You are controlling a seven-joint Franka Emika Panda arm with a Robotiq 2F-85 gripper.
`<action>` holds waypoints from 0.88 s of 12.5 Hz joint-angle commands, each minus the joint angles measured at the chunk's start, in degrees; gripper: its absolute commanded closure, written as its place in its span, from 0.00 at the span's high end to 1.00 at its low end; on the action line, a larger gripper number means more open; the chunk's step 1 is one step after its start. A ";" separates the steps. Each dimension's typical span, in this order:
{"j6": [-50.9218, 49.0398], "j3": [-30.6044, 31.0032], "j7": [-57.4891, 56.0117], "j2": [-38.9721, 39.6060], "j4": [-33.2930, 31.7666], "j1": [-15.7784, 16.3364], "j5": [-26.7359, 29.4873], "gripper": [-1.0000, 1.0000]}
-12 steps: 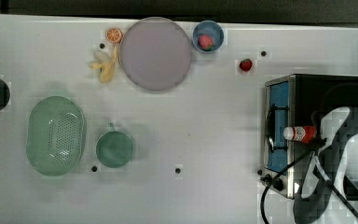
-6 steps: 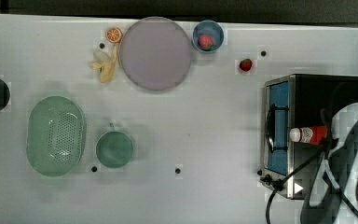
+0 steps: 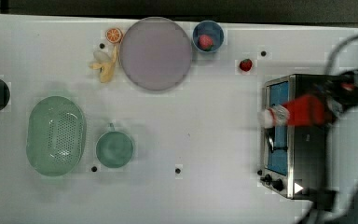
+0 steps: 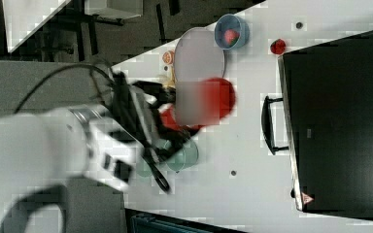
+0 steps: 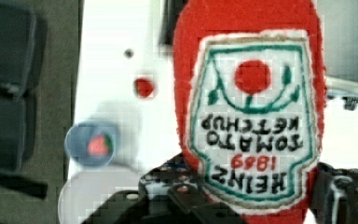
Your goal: Pick Ketchup from oven and place it on table.
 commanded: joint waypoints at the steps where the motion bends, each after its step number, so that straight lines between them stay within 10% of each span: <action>1: 0.21 10.27 -0.74 3.49 -3.58 5.54 -1.97 0.63; 11: 36.50 17.16 -0.67 9.42 -33.03 7.17 -10.85 0.63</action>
